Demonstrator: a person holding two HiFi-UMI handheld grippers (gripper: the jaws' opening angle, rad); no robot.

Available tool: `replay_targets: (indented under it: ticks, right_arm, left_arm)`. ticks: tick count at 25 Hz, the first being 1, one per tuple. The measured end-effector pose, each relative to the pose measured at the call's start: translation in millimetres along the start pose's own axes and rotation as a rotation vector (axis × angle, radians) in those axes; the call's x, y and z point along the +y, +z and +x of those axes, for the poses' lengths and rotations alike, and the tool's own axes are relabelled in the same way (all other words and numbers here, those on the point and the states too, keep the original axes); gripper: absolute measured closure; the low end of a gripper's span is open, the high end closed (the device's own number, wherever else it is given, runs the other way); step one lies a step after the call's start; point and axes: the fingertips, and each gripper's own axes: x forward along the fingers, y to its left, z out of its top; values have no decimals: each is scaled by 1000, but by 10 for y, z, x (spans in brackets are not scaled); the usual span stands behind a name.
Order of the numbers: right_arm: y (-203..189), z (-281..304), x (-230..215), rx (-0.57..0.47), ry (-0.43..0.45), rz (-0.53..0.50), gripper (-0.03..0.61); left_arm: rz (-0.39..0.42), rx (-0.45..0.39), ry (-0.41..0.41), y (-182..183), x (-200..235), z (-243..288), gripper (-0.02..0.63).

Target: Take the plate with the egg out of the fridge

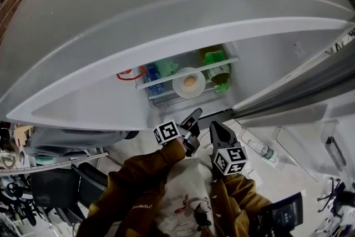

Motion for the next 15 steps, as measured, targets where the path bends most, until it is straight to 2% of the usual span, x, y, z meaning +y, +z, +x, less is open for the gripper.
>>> replay_targets:
  ticks: [15]
  right_arm:
    - [41,22,-7,1,0,5,572]
  left_arm:
    - [-47,-68,50,269,304,149,512]
